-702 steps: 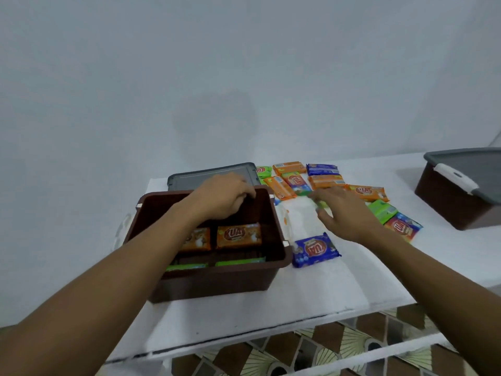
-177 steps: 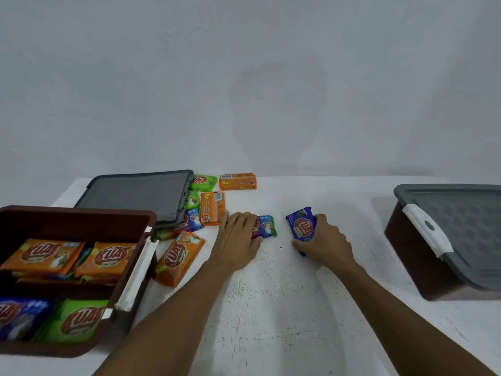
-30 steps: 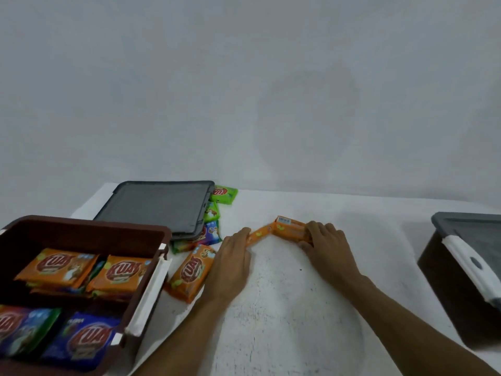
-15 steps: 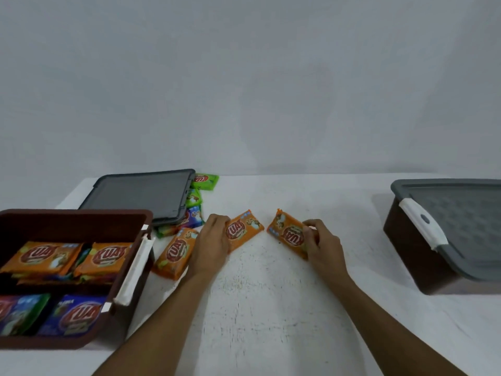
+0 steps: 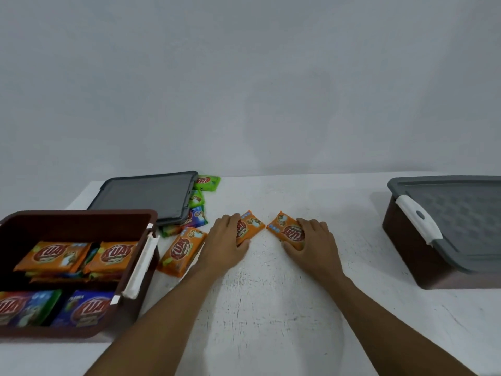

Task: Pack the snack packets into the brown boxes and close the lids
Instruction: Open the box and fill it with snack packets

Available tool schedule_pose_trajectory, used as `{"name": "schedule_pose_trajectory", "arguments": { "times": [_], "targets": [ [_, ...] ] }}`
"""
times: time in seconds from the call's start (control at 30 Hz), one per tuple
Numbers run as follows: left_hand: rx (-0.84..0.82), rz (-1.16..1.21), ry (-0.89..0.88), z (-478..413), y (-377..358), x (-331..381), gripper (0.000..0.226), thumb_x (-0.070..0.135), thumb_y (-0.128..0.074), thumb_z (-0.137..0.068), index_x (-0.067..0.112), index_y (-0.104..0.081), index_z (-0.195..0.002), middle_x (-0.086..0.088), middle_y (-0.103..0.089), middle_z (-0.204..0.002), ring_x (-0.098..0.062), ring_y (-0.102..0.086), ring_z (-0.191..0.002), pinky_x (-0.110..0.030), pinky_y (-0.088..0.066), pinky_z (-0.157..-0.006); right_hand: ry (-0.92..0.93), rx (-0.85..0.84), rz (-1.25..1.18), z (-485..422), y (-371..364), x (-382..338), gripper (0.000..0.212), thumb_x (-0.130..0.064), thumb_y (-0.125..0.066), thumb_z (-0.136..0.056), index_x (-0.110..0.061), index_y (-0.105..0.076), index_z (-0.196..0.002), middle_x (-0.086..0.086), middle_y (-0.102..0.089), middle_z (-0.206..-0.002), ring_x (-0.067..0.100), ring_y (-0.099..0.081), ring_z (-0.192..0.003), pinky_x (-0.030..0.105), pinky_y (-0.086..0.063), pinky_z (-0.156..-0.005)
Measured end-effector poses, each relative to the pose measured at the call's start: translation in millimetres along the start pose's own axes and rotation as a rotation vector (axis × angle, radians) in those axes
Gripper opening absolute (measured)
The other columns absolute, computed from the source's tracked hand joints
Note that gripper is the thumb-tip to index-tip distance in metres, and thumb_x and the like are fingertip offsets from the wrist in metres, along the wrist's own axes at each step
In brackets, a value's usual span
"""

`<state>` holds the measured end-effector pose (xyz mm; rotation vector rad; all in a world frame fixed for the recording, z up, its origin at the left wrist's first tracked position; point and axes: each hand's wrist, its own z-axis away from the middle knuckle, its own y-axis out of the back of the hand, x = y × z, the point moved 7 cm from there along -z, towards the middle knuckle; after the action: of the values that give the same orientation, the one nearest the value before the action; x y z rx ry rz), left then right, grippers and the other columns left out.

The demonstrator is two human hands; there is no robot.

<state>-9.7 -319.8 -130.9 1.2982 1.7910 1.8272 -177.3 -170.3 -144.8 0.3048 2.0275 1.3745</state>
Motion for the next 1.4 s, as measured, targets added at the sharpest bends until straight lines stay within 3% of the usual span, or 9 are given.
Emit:
{"name": "schedule_pose_trajectory", "arguments": {
  "times": [0.2,0.3,0.43,0.6,0.8,0.93,1.03,1.17,1.4],
  "targets": [
    [-0.234,-0.160,-0.091,-11.9,23.3,23.6,0.076,0.043,-0.076,-0.069,0.014,-0.038,-0.129,-0.005,-0.036,-0.122,-0.024,-0.053,-0.095,-0.036,-0.047,-0.073,-0.120,-0.069,-0.061,6.5,16.2,-9.9,0.073,-0.056,-0.068,-0.074,-0.021,-0.044,-0.133,-0.002,-0.054,-0.123,0.019,-0.059,-0.102,0.035,-0.050,-0.083],
    [-0.227,-0.201,-0.167,-11.5,53.4,28.1,0.073,0.045,-0.073,-0.069,0.017,-0.037,-0.125,-0.003,-0.042,-0.115,-0.024,-0.055,-0.091,-0.035,-0.045,-0.067,-0.181,-0.135,-0.072,4.1,20.0,-17.4,0.068,-0.054,-0.075,-0.066,-0.023,-0.050,-0.120,-0.003,-0.063,-0.112,0.018,-0.063,-0.093,0.037,-0.055,-0.078],
    [-0.128,-0.088,-0.243,5.4,115.0,18.5,0.065,0.041,-0.069,-0.071,0.021,-0.036,-0.123,0.002,-0.054,-0.101,-0.020,-0.053,-0.082,-0.033,-0.045,-0.066,-0.216,-0.142,-0.504,4.0,31.6,-55.5,0.051,-0.031,-0.083,-0.069,-0.017,-0.056,-0.111,0.003,-0.067,-0.097,0.015,-0.066,-0.072,0.027,-0.054,-0.053],
    [0.002,0.020,-0.269,32.1,189.1,-34.4,0.060,0.052,-0.066,-0.073,0.029,-0.037,-0.120,0.006,-0.058,-0.099,-0.016,-0.058,-0.084,-0.035,-0.049,-0.073,-0.116,-0.211,-0.726,7.2,48.9,-147.9,0.062,-0.036,-0.085,-0.067,-0.021,-0.056,-0.120,0.001,-0.067,-0.098,0.014,-0.065,-0.076,0.024,-0.051,-0.060],
    [-0.115,-0.131,-0.281,64.3,234.2,-150.5,0.066,0.059,-0.064,-0.065,0.026,-0.043,-0.118,0.007,-0.048,-0.109,-0.015,-0.052,-0.095,-0.034,-0.045,-0.077,0.042,-0.270,-0.495,18.0,42.8,-273.6,0.070,-0.035,-0.084,-0.068,-0.024,-0.046,-0.125,0.000,-0.063,-0.105,0.011,-0.063,-0.079,0.021,-0.051,-0.058],
    [-0.162,-0.145,-0.279,89.6,248.5,-213.4,0.065,0.054,-0.070,-0.060,0.032,-0.048,-0.117,0.015,-0.046,-0.108,-0.012,-0.052,-0.098,-0.035,-0.048,-0.083,0.261,-0.241,-0.123,27.0,34.2,-340.1,0.071,-0.055,-0.076,-0.070,-0.028,-0.048,-0.129,-0.007,-0.054,-0.116,0.011,-0.053,-0.100,0.033,-0.049,-0.086],
    [-0.235,-0.227,-0.281,100.7,247.3,-239.7,0.078,0.048,-0.076,-0.069,0.035,-0.041,-0.138,0.020,-0.043,-0.120,-0.007,-0.047,-0.110,-0.030,-0.044,-0.092,0.383,-0.259,0.121,31.6,18.4,-371.3,0.070,-0.061,-0.070,-0.071,-0.028,-0.050,-0.130,-0.003,-0.048,-0.120,0.016,-0.042,-0.114,0.041,-0.041,-0.095],
    [-0.276,-0.526,-0.371,105.5,236.2,-248.3,0.060,0.048,-0.072,-0.077,0.032,-0.051,-0.131,0.008,-0.048,-0.124,-0.014,-0.044,-0.114,-0.036,-0.046,-0.086,0.466,-0.260,0.447,39.1,-13.8,-390.4,0.068,-0.053,-0.067,-0.079,-0.029,-0.043,-0.139,0.002,-0.042,-0.129,0.023,-0.033,-0.126,0.047,-0.029,-0.100],
    [-0.298,-0.458,-0.358,96.6,226.6,-246.8,0.051,0.042,-0.075,-0.076,0.025,-0.050,-0.117,0.007,-0.046,-0.113,-0.015,-0.053,-0.100,-0.032,-0.047,-0.073,0.479,-0.335,0.406,45.4,-35.9,-403.0,0.040,-0.049,-0.059,-0.085,-0.032,-0.055,-0.122,-0.006,-0.055,-0.115,0.016,-0.055,-0.107,0.042,-0.035,-0.096]
  ]
}}
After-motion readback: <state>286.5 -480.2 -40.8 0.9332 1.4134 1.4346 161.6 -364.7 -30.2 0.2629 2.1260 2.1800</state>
